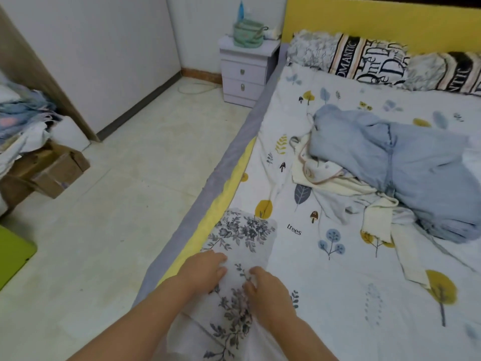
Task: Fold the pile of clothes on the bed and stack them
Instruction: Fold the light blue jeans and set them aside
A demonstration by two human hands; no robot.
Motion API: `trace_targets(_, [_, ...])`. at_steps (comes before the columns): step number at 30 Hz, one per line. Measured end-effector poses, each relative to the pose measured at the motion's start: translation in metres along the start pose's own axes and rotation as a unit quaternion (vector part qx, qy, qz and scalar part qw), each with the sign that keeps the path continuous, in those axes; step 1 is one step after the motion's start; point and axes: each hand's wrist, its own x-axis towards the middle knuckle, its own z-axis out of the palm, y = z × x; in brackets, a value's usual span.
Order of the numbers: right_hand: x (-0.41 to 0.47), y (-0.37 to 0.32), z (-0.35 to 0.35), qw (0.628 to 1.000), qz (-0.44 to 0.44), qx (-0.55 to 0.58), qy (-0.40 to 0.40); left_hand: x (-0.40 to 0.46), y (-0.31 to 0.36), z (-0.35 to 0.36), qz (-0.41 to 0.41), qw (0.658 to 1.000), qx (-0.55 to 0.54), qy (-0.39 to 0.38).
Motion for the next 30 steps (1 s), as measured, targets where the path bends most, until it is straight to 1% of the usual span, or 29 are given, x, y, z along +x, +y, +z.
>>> trace_targets(8, [-0.065,0.000,-0.080,0.997,-0.027,-0.049,-0.045,-0.051,0.084,-0.056,0.073,0.997,-0.006,0.022])
trace_targets(14, [-0.110,0.031,-0.140,0.993,-0.012,-0.087,-0.074,-0.074,0.150,-0.079,0.114,0.993,0.029,0.018])
trace_targets(19, [-0.147,0.076,-0.198,0.993,0.023,-0.091,-0.076,-0.077,0.211,-0.093,0.126,0.991,0.045,-0.011])
trace_targets(27, [-0.190,0.179,-0.287,0.991,0.069,-0.107,-0.053,-0.052,0.332,-0.095,0.141,0.989,0.050,0.005])
trace_targets(30, [-0.197,0.224,-0.316,0.989,0.071,-0.125,-0.036,-0.033,0.374,-0.086,0.131,0.991,0.036,0.015])
